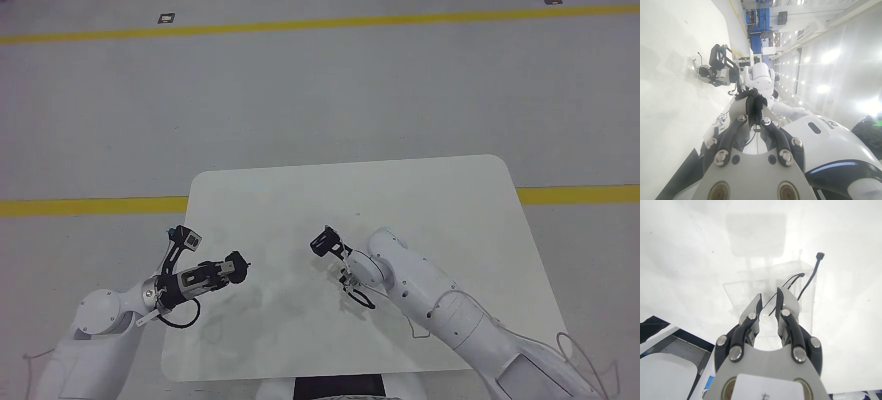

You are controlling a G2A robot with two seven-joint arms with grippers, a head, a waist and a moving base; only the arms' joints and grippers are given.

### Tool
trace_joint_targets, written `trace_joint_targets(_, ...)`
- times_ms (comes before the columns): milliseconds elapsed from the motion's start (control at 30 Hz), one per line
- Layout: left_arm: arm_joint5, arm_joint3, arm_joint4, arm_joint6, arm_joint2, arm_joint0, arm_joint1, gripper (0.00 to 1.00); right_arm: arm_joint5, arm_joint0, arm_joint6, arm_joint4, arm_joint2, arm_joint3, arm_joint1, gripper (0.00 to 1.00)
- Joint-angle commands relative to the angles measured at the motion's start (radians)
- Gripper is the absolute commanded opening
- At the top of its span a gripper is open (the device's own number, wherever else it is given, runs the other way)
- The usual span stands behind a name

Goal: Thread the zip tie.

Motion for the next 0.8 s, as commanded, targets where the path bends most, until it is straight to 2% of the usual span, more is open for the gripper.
trace_joint_targets(0, 0.0, 0.0, 0.0, 0.0, 0.0, 0.0, 0.0, 0.0, -0.003, 0.0, -0.001, 0.001, 0.0, 0.004, -0.001, 0.15)
trace_joint_targets(267, 0.0, 0.0, 0.0, 0.0, 0.0, 0.0, 0.0, 0.0, -0.009, 0.003, -0.002, 0.001, -0.001, 0.015, -0.006, 0.09)
trace_joint_targets(367, 0.0, 0.0, 0.0, 0.0, 0.0, 0.0, 0.0, 0.0, -0.008, 0.003, -0.002, -0.001, -0.001, 0.017, -0.007, 0.0)
trace_joint_targets(767, 0.0, 0.0, 0.0, 0.0, 0.0, 0.0, 0.0, 0.0, -0.006, -0.001, 0.0, -0.015, 0.018, -0.016, -0.006, 0.0)
